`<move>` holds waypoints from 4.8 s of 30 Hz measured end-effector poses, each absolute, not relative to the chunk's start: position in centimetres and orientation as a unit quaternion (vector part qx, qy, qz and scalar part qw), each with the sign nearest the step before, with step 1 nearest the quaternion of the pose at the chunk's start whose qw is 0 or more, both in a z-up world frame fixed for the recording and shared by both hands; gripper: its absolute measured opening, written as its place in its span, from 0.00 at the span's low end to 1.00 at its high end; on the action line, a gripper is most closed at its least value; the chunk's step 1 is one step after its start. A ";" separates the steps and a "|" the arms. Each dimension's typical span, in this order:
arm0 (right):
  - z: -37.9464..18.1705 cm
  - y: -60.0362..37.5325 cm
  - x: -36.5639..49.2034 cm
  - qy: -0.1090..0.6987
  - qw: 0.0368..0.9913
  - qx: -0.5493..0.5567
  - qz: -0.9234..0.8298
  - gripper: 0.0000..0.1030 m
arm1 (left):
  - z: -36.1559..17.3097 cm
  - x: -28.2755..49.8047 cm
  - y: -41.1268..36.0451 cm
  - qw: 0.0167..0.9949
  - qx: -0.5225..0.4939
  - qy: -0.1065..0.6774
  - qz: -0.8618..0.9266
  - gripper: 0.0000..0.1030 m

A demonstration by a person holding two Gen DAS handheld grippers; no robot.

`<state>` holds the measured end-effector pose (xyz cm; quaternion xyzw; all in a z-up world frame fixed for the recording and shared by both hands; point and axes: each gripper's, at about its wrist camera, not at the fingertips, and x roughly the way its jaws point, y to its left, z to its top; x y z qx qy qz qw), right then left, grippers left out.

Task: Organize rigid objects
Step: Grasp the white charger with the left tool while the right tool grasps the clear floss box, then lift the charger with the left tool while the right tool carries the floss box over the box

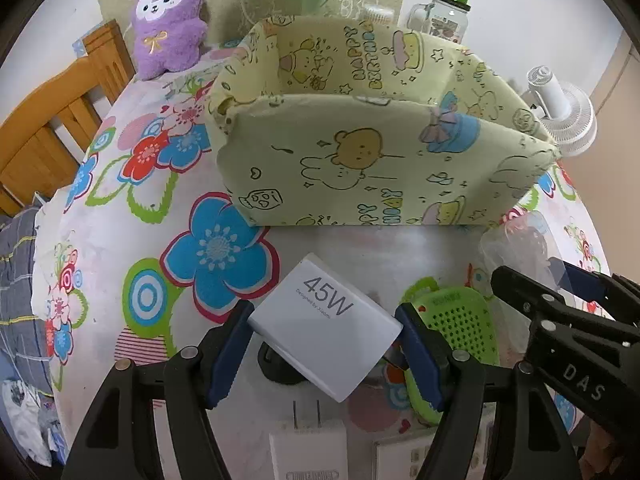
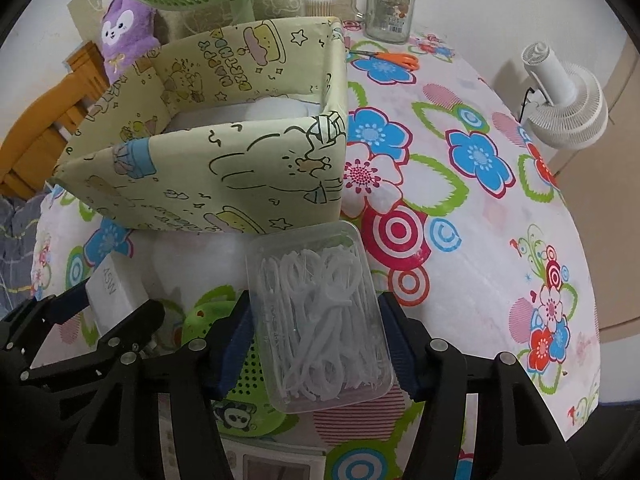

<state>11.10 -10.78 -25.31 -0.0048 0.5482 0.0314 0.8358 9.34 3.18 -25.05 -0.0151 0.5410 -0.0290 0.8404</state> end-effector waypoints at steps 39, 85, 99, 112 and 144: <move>-15.2 -11.8 7.8 0.467 0.882 0.006 0.064 0.62 | -15.8 6.1 1.3 0.878 -0.014 0.478 -0.010 0.72; -11.9 -11.5 13.5 0.455 0.887 -0.001 0.073 0.62 | -13.0 12.2 0.4 0.886 0.006 0.463 -0.012 0.72; -13.5 -11.5 18.4 0.467 0.878 -0.005 0.103 0.62 | -14.2 16.4 0.2 0.879 0.005 0.477 0.002 0.72; -14.9 -11.4 21.5 0.476 0.873 -0.005 0.110 0.62 | -15.6 19.5 0.1 0.874 0.013 0.486 -0.001 0.72; -18.3 -9.2 26.3 0.503 0.856 -0.022 0.122 0.60 | -21.1 25.3 1.3 0.850 0.002 0.526 0.006 0.72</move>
